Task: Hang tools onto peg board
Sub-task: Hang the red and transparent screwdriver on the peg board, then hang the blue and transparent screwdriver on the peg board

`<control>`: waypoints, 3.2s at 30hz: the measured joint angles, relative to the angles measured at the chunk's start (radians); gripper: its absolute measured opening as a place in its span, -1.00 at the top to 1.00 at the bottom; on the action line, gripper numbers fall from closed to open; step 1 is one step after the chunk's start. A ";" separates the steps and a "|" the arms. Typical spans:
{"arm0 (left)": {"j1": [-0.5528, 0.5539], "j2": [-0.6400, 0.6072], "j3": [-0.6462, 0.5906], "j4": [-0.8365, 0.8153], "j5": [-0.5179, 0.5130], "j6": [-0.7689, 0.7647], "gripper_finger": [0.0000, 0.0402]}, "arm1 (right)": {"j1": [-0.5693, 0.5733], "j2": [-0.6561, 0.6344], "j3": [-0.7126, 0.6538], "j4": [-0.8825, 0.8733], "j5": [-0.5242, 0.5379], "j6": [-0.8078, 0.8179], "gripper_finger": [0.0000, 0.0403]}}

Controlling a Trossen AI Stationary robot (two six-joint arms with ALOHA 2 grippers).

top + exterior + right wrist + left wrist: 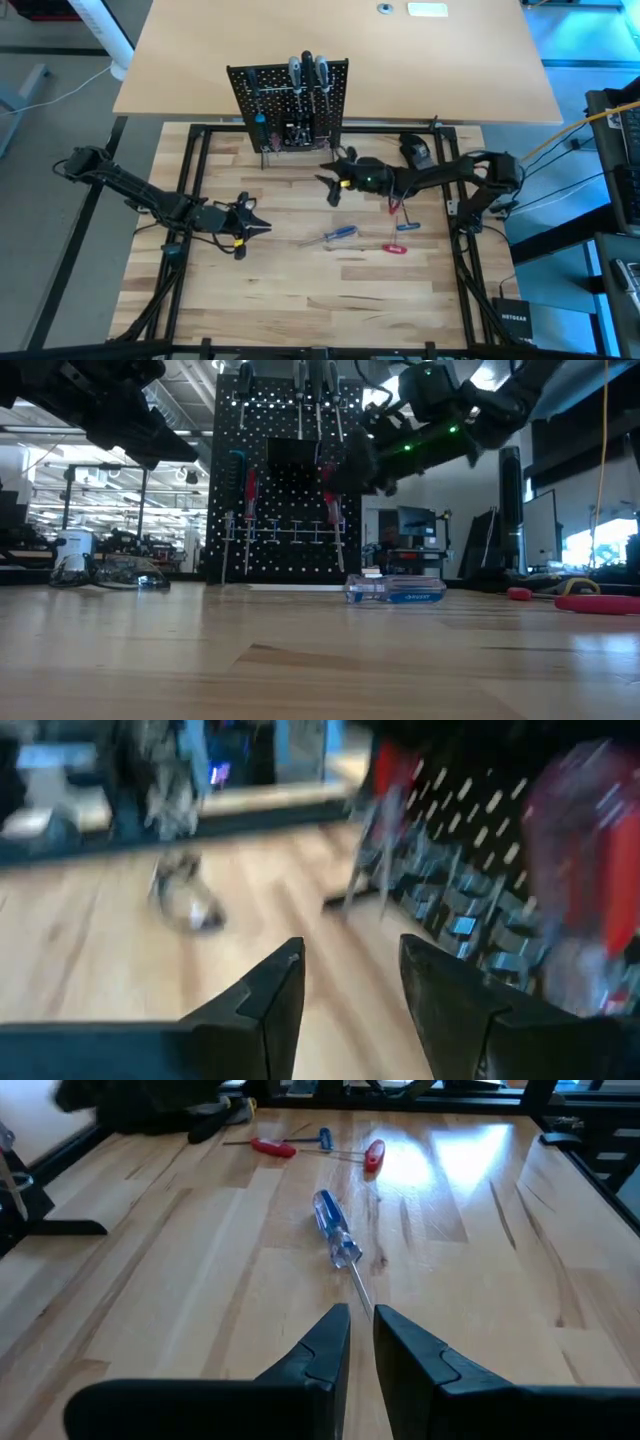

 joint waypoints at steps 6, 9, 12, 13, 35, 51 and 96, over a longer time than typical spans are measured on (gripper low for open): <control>0.002 0.000 0.000 -0.003 0.000 0.014 0.80 | -0.053 0.076 0.008 0.129 0.054 -0.015 0.18; 0.002 0.000 0.000 -0.005 0.000 0.014 0.80 | -0.076 0.077 0.019 0.142 0.128 -0.015 0.18; 0.002 0.000 0.000 -0.006 0.000 0.014 0.80 | -0.098 0.078 0.030 0.136 0.160 -0.015 0.18; 0.002 0.000 0.000 -0.005 0.000 0.014 0.80 | -0.105 0.078 0.034 0.136 0.164 -0.015 0.18; -0.001 0.000 0.000 -0.008 0.000 -0.003 0.80 | 0.031 -0.004 0.037 -0.012 0.206 -0.068 0.18; -0.001 0.021 0.000 0.025 0.006 -0.115 0.63 | 0.303 -0.224 0.037 -0.705 0.063 0.161 0.18; 0.174 0.934 0.587 -0.171 0.244 -0.062 0.30 | 0.464 -0.205 0.018 -0.860 0.409 0.298 0.18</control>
